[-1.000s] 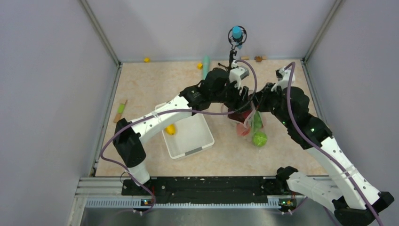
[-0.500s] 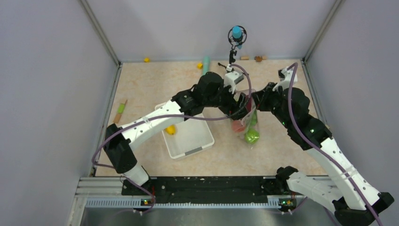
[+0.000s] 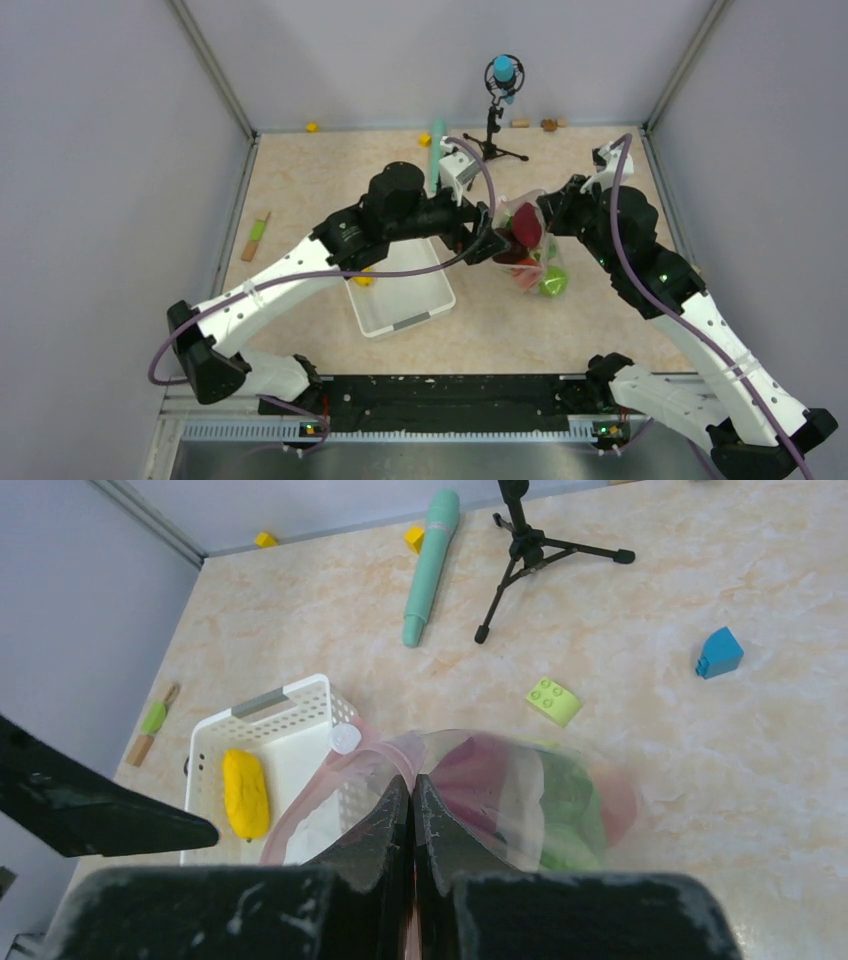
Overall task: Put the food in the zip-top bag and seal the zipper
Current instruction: Place the fake vegetable in the zipper food storage bag, then pick up the fake fruit from the bin.
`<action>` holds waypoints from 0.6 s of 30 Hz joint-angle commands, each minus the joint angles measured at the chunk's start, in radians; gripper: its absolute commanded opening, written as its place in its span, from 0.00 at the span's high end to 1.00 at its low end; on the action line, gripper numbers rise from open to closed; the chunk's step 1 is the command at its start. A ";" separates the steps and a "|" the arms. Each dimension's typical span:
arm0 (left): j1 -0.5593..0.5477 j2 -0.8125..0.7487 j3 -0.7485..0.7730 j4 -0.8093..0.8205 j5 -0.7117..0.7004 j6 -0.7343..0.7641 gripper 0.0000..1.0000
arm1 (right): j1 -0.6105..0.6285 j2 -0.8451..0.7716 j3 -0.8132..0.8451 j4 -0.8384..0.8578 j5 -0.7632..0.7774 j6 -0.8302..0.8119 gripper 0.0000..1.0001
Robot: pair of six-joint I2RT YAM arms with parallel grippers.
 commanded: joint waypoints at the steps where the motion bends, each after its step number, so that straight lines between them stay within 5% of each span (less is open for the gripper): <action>1: -0.005 -0.129 -0.060 0.021 -0.190 -0.017 0.03 | -0.008 -0.021 0.019 0.061 0.023 -0.021 1.00; 8: 0.021 -0.171 -0.121 -0.210 -0.759 -0.183 0.03 | -0.008 -0.007 0.006 0.060 0.039 -0.037 1.00; 18: 0.183 -0.064 -0.184 -0.408 -0.875 -0.406 0.04 | -0.008 -0.004 0.004 0.051 0.051 -0.042 1.00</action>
